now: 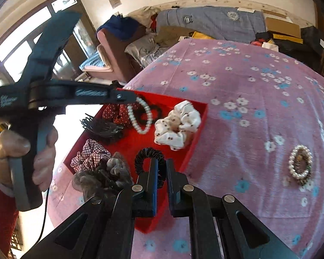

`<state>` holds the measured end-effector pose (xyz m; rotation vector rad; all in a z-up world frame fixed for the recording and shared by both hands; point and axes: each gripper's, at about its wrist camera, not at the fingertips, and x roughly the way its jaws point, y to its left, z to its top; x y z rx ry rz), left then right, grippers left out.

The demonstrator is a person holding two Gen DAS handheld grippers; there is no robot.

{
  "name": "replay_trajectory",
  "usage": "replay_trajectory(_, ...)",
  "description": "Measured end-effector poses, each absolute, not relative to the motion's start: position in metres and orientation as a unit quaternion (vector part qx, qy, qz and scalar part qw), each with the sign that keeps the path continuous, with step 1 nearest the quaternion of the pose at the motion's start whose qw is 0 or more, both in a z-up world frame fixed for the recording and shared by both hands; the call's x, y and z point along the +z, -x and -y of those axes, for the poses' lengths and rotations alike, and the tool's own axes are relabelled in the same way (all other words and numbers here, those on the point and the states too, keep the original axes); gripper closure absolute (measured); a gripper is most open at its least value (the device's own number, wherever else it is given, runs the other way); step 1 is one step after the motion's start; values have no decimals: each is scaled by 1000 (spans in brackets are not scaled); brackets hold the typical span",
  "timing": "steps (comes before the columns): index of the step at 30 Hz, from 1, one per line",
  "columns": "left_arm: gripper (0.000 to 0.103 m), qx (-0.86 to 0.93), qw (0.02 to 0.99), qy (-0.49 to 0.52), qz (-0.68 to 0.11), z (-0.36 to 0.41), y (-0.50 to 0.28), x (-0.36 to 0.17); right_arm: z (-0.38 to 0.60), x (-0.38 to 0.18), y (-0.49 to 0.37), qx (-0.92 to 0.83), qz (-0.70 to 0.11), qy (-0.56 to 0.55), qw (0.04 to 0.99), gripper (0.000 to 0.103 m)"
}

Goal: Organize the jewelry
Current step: 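Carry pearl bracelet and hair tie into the red tray and open both tools, then move both tools back toward the remaining bracelets on the bed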

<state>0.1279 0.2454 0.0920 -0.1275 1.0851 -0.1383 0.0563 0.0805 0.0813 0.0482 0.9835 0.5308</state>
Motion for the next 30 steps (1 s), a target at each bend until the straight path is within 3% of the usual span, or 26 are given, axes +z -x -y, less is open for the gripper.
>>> replay_trajectory(12,98,-68,832,54,-548,-260,-122,53,-95,46,-70,232,-506,-21,831,94)
replay_trajectory(25,97,-36,846,44,-531,-274,-110,60,-121,29,-70,235,-516,13,824,94)
replay_trajectory(28,89,-34,846,45,-531,-274,-108,62,-123,31,-71,235,-513,14,826,92)
replay_trajectory(30,77,-27,849,45,-525,-275,-104,68,-122,32,-70,235,-513,11,826,92)
